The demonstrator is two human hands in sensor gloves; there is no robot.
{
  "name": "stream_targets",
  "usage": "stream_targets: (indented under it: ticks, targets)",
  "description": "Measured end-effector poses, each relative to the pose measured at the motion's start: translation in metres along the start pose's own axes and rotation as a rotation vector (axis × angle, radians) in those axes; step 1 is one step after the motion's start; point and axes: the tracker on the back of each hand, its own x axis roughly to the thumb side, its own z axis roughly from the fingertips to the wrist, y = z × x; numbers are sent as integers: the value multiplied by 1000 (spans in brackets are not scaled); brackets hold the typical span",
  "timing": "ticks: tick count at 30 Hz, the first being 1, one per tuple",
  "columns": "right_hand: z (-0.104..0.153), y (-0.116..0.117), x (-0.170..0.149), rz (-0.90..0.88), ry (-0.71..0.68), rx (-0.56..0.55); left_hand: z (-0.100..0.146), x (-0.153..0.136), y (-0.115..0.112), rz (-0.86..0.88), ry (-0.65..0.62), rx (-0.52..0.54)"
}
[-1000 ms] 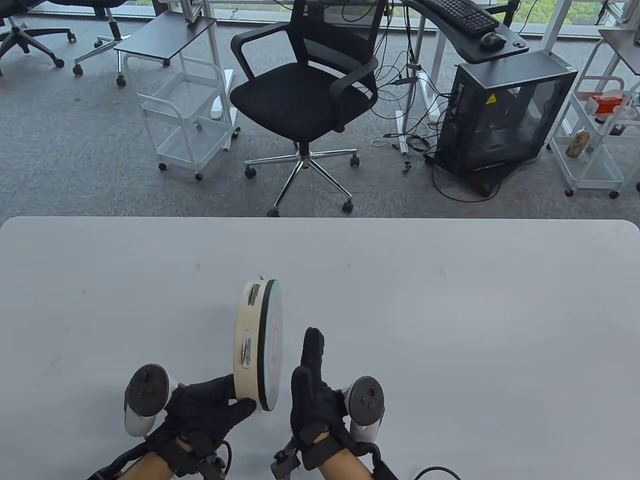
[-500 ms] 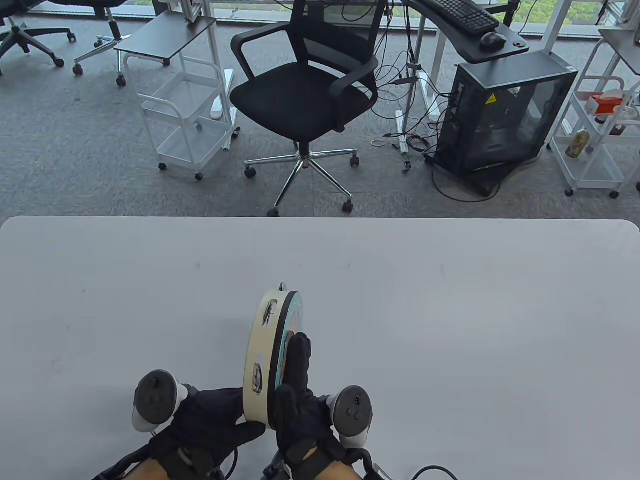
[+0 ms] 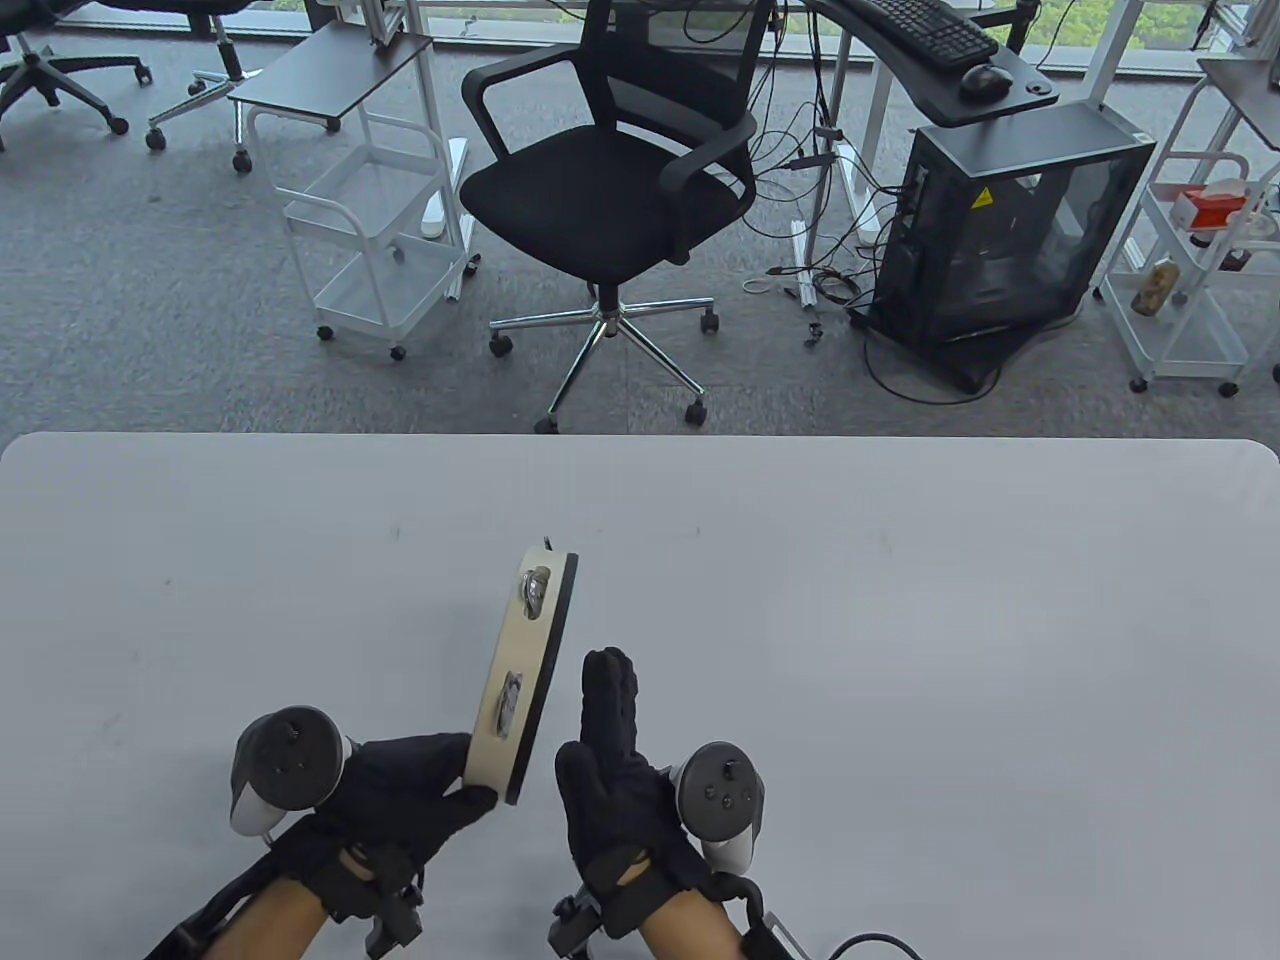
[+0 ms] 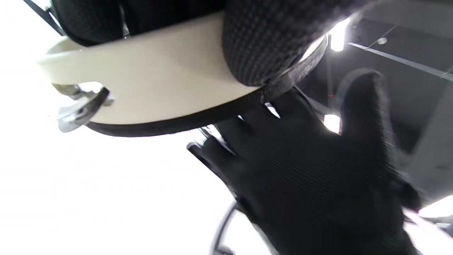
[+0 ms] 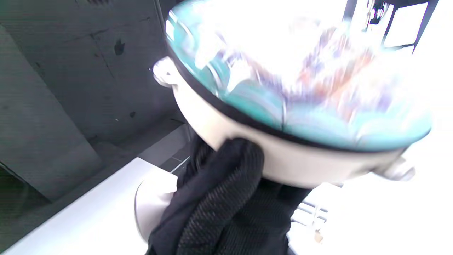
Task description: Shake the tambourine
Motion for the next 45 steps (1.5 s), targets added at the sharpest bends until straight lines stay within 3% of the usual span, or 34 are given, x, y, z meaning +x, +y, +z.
stream_targets:
  ticks: [6,11,15,22,26,29,32,38,41,42,45]
  targets:
    - [0,-29,-9,110,86,-63,1,-35,28,-537,259,144]
    - [1,-38,-15,107,136,-68,1,-69,36,-871,479,95]
    - [3,-40,-15,108,141,-65,5,-95,35,-929,610,55]
    - [4,-46,-15,100,158,-84,5,-119,26,-1015,703,-57]
    - [6,-54,-15,99,179,-110,7,-124,24,-920,758,-91]
    - [5,-60,-15,101,207,-124,8,-119,24,-874,736,-110]
    - [4,-69,-14,121,248,-136,7,-98,27,-761,706,-50]
    - [4,-81,-2,268,283,-120,18,-19,22,-572,491,18]
    - [4,-71,10,471,263,-49,23,5,13,-531,419,32]
    - [3,-62,15,607,247,29,24,11,8,-534,399,34]
    - [3,-41,18,866,191,155,23,11,-3,-552,404,-21]
